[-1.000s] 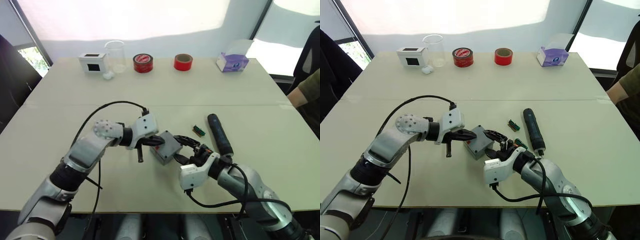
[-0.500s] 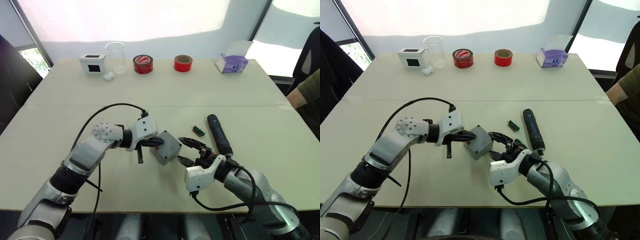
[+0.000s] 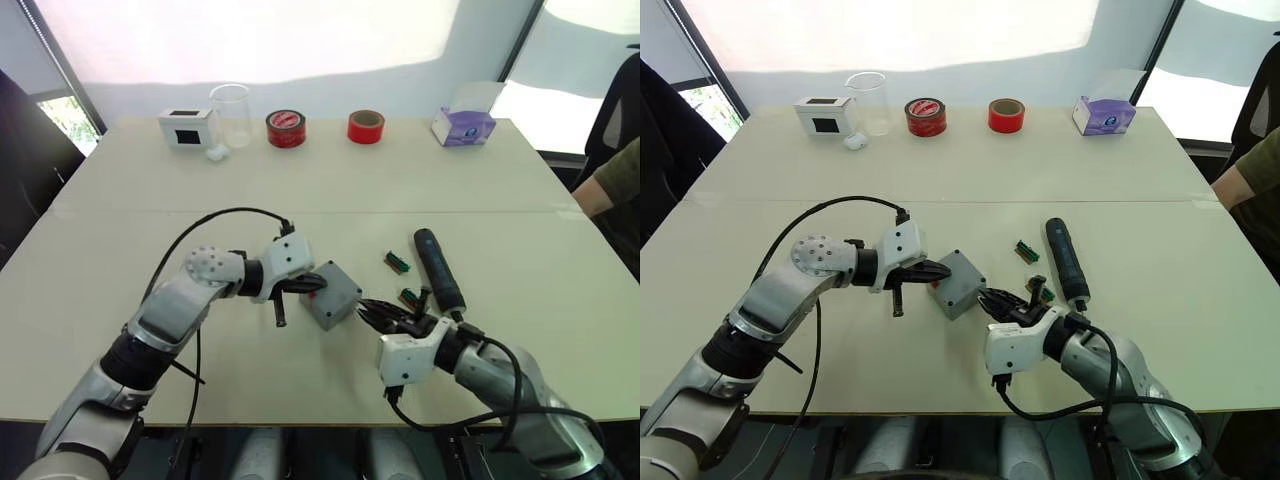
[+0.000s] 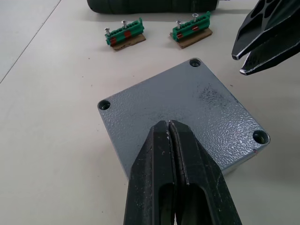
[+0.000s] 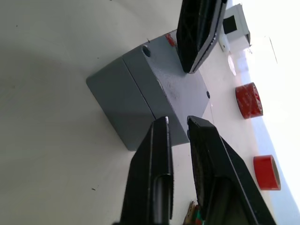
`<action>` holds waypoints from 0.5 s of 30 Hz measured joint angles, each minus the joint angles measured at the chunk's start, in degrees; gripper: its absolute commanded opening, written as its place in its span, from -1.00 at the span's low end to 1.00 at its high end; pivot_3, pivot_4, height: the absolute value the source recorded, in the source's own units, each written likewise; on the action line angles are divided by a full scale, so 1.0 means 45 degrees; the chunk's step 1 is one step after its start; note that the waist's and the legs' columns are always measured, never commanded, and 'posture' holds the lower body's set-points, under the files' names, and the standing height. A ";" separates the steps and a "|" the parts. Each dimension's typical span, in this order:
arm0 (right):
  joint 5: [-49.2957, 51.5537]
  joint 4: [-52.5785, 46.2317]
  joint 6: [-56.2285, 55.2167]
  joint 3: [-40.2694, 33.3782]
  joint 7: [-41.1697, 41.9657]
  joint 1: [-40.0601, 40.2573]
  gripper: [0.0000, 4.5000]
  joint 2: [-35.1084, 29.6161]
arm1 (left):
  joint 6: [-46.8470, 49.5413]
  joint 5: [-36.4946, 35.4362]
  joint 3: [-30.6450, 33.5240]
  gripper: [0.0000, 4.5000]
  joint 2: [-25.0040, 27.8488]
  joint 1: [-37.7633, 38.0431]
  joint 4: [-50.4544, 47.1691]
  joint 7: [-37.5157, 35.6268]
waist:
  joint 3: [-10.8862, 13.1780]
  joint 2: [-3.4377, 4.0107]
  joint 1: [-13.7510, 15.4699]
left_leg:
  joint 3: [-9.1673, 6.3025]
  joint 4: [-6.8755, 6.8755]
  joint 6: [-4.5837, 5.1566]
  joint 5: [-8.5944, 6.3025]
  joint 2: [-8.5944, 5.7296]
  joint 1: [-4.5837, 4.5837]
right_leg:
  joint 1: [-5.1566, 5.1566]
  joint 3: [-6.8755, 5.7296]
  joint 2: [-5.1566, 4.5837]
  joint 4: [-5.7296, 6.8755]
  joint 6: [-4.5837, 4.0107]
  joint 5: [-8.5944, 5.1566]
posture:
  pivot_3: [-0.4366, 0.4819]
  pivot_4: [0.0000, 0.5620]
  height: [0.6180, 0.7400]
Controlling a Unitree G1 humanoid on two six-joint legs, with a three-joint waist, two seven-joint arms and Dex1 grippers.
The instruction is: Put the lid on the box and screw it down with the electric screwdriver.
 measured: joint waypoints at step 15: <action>0.5691 -0.1548 0.9169 -0.0047 0.1691 -0.0695 -0.65 0.0977 | 0.1514 -0.1264 0.2410 -1.00 -0.0310 -0.1347 0.3240 0.0602 | 0.0022 0.0007 0.0111 | -0.0005 -0.0018 -0.0004 -0.0003 -0.0002 -0.0034 | -0.0060 -0.0008 -0.0009 0.0000 -0.0003 0.0000 | -0.05 -0.47 1.00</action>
